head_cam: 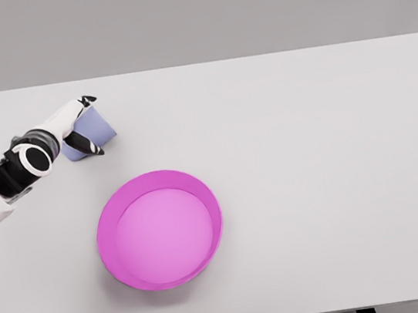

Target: Flip the cup with left arm and place it on the plate

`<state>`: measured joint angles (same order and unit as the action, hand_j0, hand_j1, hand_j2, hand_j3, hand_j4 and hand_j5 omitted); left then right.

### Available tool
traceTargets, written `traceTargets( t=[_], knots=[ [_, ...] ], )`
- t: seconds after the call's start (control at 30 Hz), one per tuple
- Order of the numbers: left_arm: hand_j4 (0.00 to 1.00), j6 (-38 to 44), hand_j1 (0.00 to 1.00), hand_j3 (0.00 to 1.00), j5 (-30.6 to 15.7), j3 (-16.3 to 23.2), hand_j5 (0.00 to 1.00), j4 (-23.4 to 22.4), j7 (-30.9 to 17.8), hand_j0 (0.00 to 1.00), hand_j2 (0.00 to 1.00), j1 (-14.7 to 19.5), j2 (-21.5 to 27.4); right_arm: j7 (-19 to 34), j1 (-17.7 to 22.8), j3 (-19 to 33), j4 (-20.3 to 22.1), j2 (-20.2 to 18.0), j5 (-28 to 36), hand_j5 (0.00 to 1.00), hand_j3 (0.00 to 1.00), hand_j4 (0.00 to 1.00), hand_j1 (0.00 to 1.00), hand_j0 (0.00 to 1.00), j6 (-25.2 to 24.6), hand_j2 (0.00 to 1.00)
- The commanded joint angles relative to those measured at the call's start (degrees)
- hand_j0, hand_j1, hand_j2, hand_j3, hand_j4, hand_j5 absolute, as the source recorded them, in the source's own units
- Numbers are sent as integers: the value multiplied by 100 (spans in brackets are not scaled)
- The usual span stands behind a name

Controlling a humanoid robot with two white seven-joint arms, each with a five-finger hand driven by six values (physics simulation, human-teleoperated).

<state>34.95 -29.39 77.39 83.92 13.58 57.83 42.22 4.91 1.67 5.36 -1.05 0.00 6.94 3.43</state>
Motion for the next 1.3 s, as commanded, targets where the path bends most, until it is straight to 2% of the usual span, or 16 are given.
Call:
traceTargets(
  t=[0.0, 0.17, 0.2, 0.47, 0.5, 1.27],
  knots=[
    [97, 5, 97, 97, 39, -5, 97, 1, 5, 97, 97, -9, -4, 1, 0, 0, 0, 0, 0, 100, 100, 100, 100, 100, 0, 100],
    [91, 5, 91, 91, 39, -5, 91, 1, 13, 91, 91, -9, 5, 1, 0, 0, 0, 0, 0, 100, 100, 100, 100, 100, 0, 100],
    [83, 5, 83, 83, 39, -5, 83, 19, 13, 83, 83, -9, 5, 1, 0, 0, 0, 0, 0, 100, 100, 100, 100, 100, 0, 100],
    [76, 5, 76, 76, 13, -14, 76, 160, 31, 76, 76, -18, 49, 1, 0, 0, 0, 0, 0, 100, 100, 100, 100, 100, 0, 100],
    [72, 5, 72, 72, 4, -14, 72, 177, 31, 72, 72, -18, 67, 1, 0, 0, 0, 0, 0, 100, 100, 100, 100, 100, 0, 100],
    [69, 5, 69, 69, 13, -383, 69, 353, 66, 69, 69, 9, 181, 1, 0, 0, 0, 0, 0, 100, 100, 100, 100, 100, 0, 100]
  ],
)
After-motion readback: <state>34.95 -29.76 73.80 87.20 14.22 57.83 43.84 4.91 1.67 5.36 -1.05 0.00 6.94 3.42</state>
